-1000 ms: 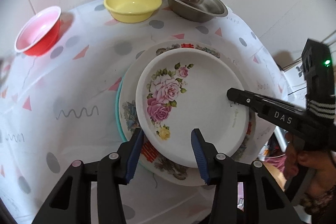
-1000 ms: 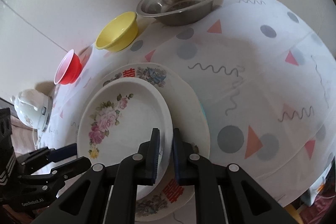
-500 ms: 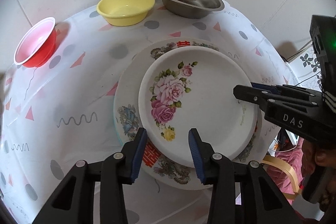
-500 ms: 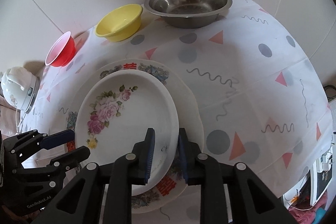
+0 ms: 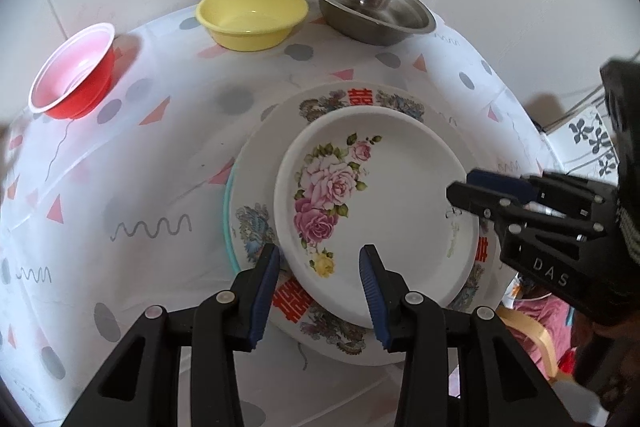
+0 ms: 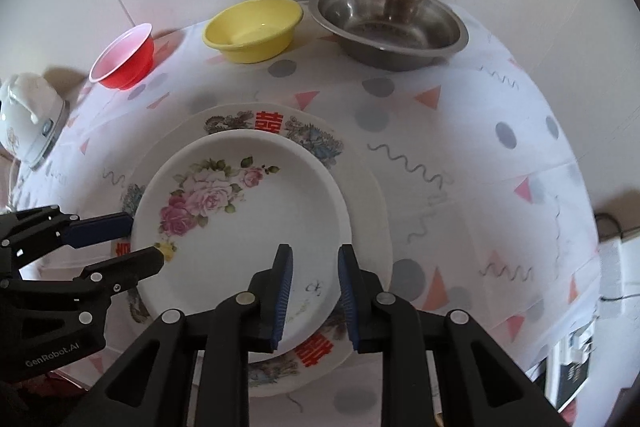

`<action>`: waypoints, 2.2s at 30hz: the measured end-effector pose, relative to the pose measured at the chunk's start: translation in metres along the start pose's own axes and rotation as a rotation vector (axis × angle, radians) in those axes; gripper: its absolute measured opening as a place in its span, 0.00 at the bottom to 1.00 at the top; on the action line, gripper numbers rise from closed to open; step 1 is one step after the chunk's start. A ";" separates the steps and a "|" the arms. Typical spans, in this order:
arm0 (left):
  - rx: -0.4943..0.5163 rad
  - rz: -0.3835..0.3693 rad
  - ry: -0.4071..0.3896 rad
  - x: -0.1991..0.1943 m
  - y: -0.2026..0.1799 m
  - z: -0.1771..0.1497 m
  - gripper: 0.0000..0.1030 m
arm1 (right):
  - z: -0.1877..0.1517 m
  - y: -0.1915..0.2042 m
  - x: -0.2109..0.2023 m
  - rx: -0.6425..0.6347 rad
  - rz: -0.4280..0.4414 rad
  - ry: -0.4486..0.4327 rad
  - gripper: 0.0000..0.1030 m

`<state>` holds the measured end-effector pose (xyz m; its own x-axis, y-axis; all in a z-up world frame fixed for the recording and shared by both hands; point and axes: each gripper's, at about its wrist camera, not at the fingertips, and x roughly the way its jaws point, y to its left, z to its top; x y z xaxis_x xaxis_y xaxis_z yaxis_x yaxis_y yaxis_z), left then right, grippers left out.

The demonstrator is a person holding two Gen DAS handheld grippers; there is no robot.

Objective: Organize plates and bowls

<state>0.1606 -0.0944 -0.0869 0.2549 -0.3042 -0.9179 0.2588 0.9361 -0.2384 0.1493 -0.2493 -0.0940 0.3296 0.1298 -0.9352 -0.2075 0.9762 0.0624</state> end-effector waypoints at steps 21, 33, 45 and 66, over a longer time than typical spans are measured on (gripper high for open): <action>-0.106 0.018 -0.102 -0.022 0.029 0.050 0.84 | 0.020 -0.050 -0.027 0.264 0.092 -0.157 0.33; -0.075 0.051 -0.095 -0.012 0.020 0.079 0.92 | 0.070 -0.112 -0.014 0.442 0.090 -0.229 0.38; -0.105 0.053 -0.067 0.000 0.029 0.094 0.98 | 0.129 -0.158 0.041 0.579 0.160 -0.231 0.39; -0.148 0.098 -0.104 0.006 0.031 0.132 0.98 | 0.157 -0.158 0.095 0.546 0.200 -0.152 0.19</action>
<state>0.2932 -0.0909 -0.0582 0.3692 -0.2199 -0.9030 0.0906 0.9755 -0.2005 0.3581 -0.3638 -0.1377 0.4693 0.3044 -0.8289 0.2112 0.8728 0.4400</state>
